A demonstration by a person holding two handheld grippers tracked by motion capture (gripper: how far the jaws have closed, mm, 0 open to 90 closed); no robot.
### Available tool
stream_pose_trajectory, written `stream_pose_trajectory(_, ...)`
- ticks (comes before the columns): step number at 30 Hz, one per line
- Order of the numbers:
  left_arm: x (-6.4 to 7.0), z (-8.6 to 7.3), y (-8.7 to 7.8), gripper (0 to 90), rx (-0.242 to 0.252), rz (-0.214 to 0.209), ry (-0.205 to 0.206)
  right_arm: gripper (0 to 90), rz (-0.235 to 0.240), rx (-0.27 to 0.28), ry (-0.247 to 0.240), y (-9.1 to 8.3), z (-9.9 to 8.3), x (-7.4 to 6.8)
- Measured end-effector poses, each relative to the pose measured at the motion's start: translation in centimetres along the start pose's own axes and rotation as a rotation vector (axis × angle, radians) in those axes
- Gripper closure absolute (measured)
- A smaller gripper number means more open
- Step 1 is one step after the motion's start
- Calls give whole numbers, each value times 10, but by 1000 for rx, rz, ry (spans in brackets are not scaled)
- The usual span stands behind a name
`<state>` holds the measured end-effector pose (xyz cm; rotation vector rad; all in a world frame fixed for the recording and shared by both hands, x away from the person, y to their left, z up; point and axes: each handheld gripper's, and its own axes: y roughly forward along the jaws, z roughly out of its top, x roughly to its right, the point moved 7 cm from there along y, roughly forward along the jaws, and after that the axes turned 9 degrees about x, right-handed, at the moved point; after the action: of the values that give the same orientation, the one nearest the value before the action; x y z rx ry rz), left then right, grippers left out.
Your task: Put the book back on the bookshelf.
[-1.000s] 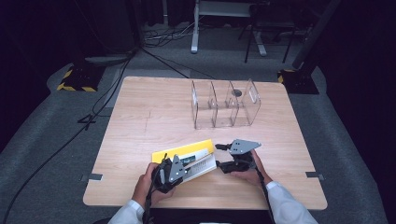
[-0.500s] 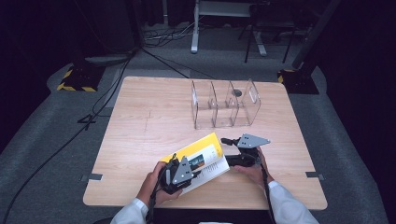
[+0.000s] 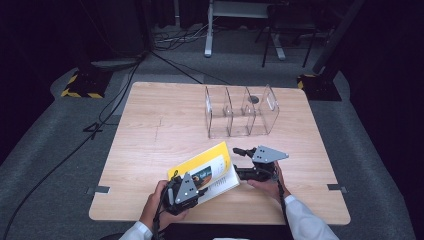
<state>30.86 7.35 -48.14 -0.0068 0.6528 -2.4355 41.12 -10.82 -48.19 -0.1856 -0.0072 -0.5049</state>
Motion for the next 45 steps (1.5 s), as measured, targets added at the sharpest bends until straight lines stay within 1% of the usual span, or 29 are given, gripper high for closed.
stream_pose_trajectory(2, 0, -1, -2, 725, 26, 9, 18, 415, 16, 13, 8, 1, 6, -3)
stream_pose_trajectory(4, 0, -1, 0, 752, 36, 14, 26, 428, 14, 11, 7, 2, 7, -3)
stream_pose_trajectory(5, -1, 0, 2, 757, 41, 5, 25, 430, 15, 10, 12, 3, 7, -2)
stream_pose_trajectory(6, -1, 0, 4, 760, 49, -8, 14, 430, 17, 3, 31, 3, 5, 0)
stream_pose_trajectory(7, -3, 1, 8, 761, 55, -32, 6, 431, 18, -1, 46, 3, 3, 2)
stream_pose_trajectory(9, -5, 5, 14, 763, 64, -55, 9, 457, 13, -9, 70, 2, -1, 8)
stream_pose_trajectory(11, -5, 11, 22, 761, 76, -77, 18, 493, -1, 1, 82, 0, -1, 13)
stream_pose_trajectory(12, -5, 15, 26, 760, 83, -88, 22, 500, -6, 10, 91, -3, -1, 17)
stream_pose_trajectory(15, -4, 29, 38, 762, 111, -112, 58, 514, -21, 45, 108, -16, 5, 30)
stream_pose_trajectory(17, -4, 39, 48, 763, 140, -126, 59, 530, -36, 72, 114, -25, 10, 37)
stream_pose_trajectory(19, -2, 47, 55, 765, 161, -126, 85, 551, -45, 99, 123, -34, 16, 45)
stream_pose_trajectory(20, 0, 50, 58, 764, 173, -129, 88, 559, -49, 113, 126, -38, 19, 48)
stream_pose_trajectory(21, 0, 50, 58, 765, 173, -129, 88, 559, -49, 113, 126, -38, 19, 48)
stream_pose_trajectory(23, 1, 53, 59, 765, 199, -134, 85, 563, -53, 125, 115, -44, 25, 50)
stream_pose_trajectory(25, 2, 52, 56, 765, 209, -125, 86, 563, -43, 135, 92, -48, 31, 47)
stream_pose_trajectory(26, 1, 50, 50, 764, 217, -121, 75, 562, -34, 138, 62, -50, 36, 41)
stream_pose_trajectory(27, 1, 50, 50, 764, 217, -121, 75, 562, -34, 138, 62, -50, 36, 41)
stream_pose_trajectory(31, -3, 43, 33, 761, 225, -109, 52, 540, 3, 158, -4, -47, 51, 20)
stream_pose_trajectory(32, -3, 40, 28, 760, 221, -105, 47, 538, 2, 157, -18, -45, 54, 15)
stream_pose_trajectory(33, -4, 38, 24, 757, 216, -99, 50, 524, 24, 158, -35, -41, 60, 5)
stream_pose_trajectory(34, -5, 36, 20, 757, 216, -95, 47, 524, 24, 158, -35, -41, 60, 5)
stream_pose_trajectory(37, -8, 29, 8, 756, 205, -76, 29, 498, 50, 156, -53, -32, 66, -10)
stream_pose_trajectory(39, -11, 24, 1, 759, 200, -66, 21, 487, 61, 147, -73, -26, 68, -18)
stream_pose_trajectory(41, -13, 18, -5, 772, 191, -60, 7, 466, 84, 134, -96, -17, 70, -30)
stream_pose_trajectory(43, -15, 13, -9, 782, 184, -59, -10, 461, 96, 127, -104, -12, 72, -37)
stream_pose_trajectory(45, -17, 9, -10, 787, 178, -71, -31, 452, 105, 110, -110, -6, 71, -42)
